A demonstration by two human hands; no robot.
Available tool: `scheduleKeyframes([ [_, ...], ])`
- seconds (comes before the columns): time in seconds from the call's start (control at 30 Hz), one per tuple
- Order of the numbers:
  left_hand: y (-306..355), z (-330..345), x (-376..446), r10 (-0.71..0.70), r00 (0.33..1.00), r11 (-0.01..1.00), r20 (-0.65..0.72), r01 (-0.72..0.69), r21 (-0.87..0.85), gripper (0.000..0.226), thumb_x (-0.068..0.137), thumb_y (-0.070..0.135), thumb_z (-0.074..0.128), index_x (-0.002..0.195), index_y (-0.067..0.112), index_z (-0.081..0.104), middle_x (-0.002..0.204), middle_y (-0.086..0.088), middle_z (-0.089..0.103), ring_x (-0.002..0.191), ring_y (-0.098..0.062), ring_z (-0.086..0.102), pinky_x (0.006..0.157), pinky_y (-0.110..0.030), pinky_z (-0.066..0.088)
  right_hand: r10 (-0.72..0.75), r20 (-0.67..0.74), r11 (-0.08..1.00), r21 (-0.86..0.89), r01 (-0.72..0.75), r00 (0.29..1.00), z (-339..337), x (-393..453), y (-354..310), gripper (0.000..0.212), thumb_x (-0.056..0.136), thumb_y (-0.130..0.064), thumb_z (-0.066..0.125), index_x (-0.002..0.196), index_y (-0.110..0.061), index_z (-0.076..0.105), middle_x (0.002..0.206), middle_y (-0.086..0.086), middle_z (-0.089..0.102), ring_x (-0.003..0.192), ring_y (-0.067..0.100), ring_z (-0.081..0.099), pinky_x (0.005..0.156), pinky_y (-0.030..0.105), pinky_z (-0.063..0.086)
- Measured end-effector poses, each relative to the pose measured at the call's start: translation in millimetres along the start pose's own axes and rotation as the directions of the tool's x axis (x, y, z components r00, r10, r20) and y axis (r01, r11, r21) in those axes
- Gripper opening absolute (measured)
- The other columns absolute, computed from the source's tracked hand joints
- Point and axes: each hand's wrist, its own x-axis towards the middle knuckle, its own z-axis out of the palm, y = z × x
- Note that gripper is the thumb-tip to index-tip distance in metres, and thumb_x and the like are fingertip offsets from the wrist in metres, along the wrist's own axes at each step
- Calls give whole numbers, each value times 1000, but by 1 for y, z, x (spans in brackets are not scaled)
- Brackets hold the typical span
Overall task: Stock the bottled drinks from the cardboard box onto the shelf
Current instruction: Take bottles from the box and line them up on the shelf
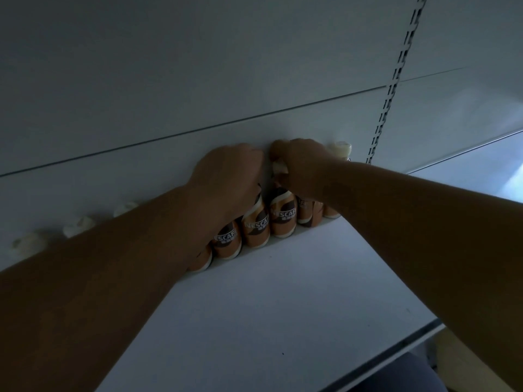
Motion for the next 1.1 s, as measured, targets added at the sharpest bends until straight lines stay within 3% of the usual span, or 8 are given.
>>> scheduleKeyframes([
  [0.17, 0, 0, -1, -33, 999, 994, 8, 34, -102, 33, 84, 24, 67, 114, 13, 63, 114, -8, 61, 98, -30, 61, 81, -39, 47, -2, -33, 999, -34, 1, 999, -1, 4, -4, 28, 93, -19, 54, 121, -12, 56, 113, 11, 61, 105, 28, 57, 72, 29, 37],
  [0.33, -1, -2, -2, -93, 995, 982, 39, 98, -160, 37, 81, 25, 70, 117, 17, 65, 113, -8, 64, 101, -32, 62, 87, -43, 51, -13, -9, 1000, -9, 12, 1000, -4, 3, -3, 30, 91, -15, 52, 121, -16, 58, 112, 9, 61, 98, 24, 57, 69, 29, 38],
  [0.53, -2, -1, -1, -36, 999, 991, 25, 39, -128, 33, 84, 25, 67, 115, 13, 64, 111, -9, 61, 97, -30, 61, 83, -42, 51, -30, -14, 999, -18, 30, 999, -2, 5, -4, 32, 91, -13, 53, 122, -16, 58, 115, 9, 62, 107, 27, 57, 74, 28, 37],
  [1.1, 1, -3, 0, -63, 997, 997, 48, 64, -31, 26, 83, 26, 65, 106, 13, 61, 104, -6, 48, 89, -32, 57, 68, -39, 46, 59, -32, 998, 37, -58, 998, 0, 5, -7, 28, 90, -14, 56, 118, -15, 58, 110, 10, 63, 103, 29, 59, 74, 31, 41],
])
